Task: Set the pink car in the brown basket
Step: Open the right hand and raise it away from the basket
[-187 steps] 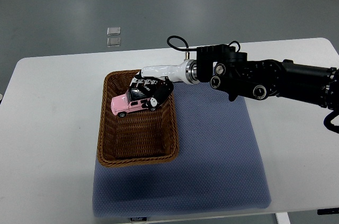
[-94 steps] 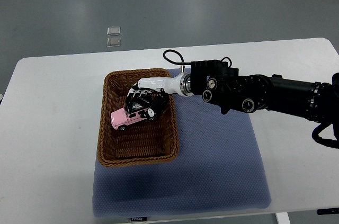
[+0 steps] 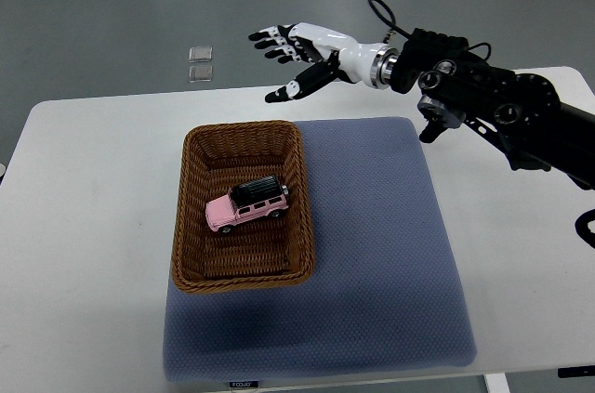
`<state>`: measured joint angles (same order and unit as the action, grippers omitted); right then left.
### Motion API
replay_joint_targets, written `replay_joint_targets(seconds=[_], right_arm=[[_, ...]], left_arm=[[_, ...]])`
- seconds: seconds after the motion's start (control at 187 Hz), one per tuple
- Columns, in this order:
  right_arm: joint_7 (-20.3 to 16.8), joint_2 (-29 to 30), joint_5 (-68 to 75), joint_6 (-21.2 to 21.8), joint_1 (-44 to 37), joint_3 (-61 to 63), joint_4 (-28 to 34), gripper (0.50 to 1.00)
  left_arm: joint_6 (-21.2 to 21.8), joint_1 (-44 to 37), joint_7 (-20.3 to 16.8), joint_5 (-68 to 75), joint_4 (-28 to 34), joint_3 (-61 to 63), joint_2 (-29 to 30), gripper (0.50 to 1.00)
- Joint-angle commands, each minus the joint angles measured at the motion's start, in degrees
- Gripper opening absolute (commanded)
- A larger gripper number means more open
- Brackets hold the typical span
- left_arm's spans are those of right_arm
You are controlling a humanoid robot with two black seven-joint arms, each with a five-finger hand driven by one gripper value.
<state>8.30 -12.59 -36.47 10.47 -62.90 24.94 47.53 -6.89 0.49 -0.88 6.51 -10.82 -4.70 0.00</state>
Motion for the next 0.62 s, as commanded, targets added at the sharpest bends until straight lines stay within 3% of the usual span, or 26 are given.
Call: replay_joint_targets(seconds=[0.0, 0.133, 0.24, 0.619], right_arm=[[0.04, -1.21, 7.29, 0.08, 6.39, 12.59, 0.89, 0.897], [0.04, 0.46, 17.57, 2.01, 15.00, 26.21, 0.98, 0.903], [0.13, 2.21, 24.95, 6.05, 21.06, 32.89, 0.81, 0.913], [4.53, 3.80, 26.36, 6.67, 27.84, 33.68, -0.95, 0.913]], left_arm=[[-0.05, 0.04, 0.00, 0.00, -0.16, 0.05, 0.00, 1.000], [-0.05, 0.04, 0.00, 0.00, -0.16, 0.13, 0.00, 1.000], [0.03, 0.04, 0.00, 0.00, -0.07, 0.22, 0.00, 1.000], [-0.05, 0.04, 0.00, 0.00, -0.16, 0.22, 0.00, 1.000]])
